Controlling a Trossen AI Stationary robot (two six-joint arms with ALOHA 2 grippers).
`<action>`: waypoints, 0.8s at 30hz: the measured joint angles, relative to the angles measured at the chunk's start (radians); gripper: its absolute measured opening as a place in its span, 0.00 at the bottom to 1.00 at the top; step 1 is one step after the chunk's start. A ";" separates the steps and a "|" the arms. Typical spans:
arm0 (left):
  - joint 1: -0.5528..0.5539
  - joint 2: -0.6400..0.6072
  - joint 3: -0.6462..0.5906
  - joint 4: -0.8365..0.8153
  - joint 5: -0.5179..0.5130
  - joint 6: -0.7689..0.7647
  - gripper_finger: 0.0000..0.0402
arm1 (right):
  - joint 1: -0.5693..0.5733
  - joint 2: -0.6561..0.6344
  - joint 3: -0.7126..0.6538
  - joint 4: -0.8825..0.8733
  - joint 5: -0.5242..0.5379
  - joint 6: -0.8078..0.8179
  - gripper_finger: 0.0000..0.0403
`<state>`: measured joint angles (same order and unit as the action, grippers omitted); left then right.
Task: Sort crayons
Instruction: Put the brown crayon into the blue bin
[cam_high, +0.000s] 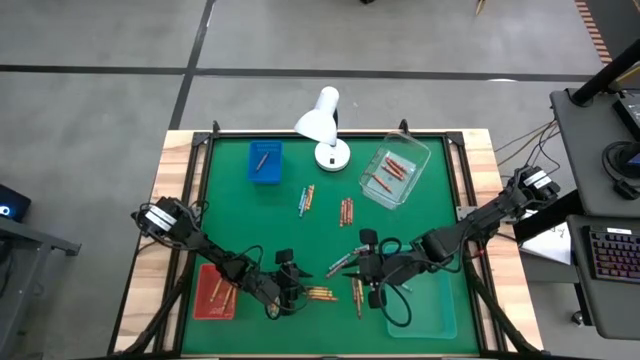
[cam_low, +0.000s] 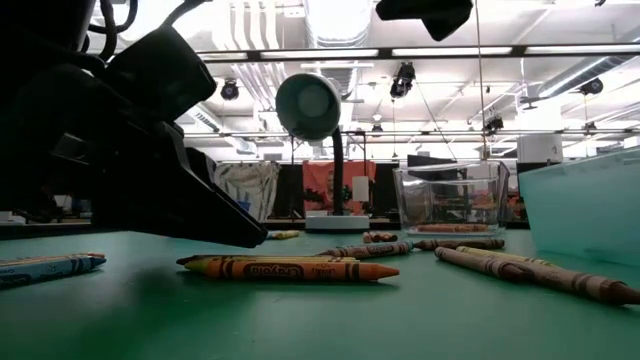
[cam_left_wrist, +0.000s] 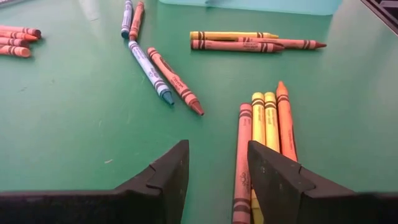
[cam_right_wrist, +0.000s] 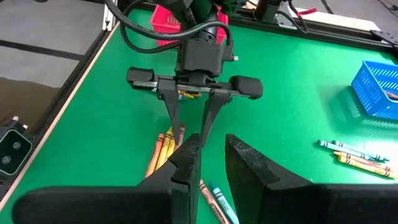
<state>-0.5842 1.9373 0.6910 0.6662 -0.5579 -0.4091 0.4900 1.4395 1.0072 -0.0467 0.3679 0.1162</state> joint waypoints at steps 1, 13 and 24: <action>0.000 0.000 0.000 0.000 0.000 0.001 0.36 | 0.000 0.000 0.000 0.000 0.000 0.000 0.16; 0.026 0.000 -0.021 -0.019 -0.006 -0.029 0.36 | 0.000 0.000 0.000 0.000 0.000 0.008 0.16; 0.032 -0.037 -0.022 -0.016 -0.011 0.031 0.36 | 0.000 0.000 0.000 0.000 0.000 0.017 0.16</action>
<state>-0.5518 1.9007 0.6688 0.6503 -0.5691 -0.3785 0.4900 1.4395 1.0071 -0.0467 0.3679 0.1329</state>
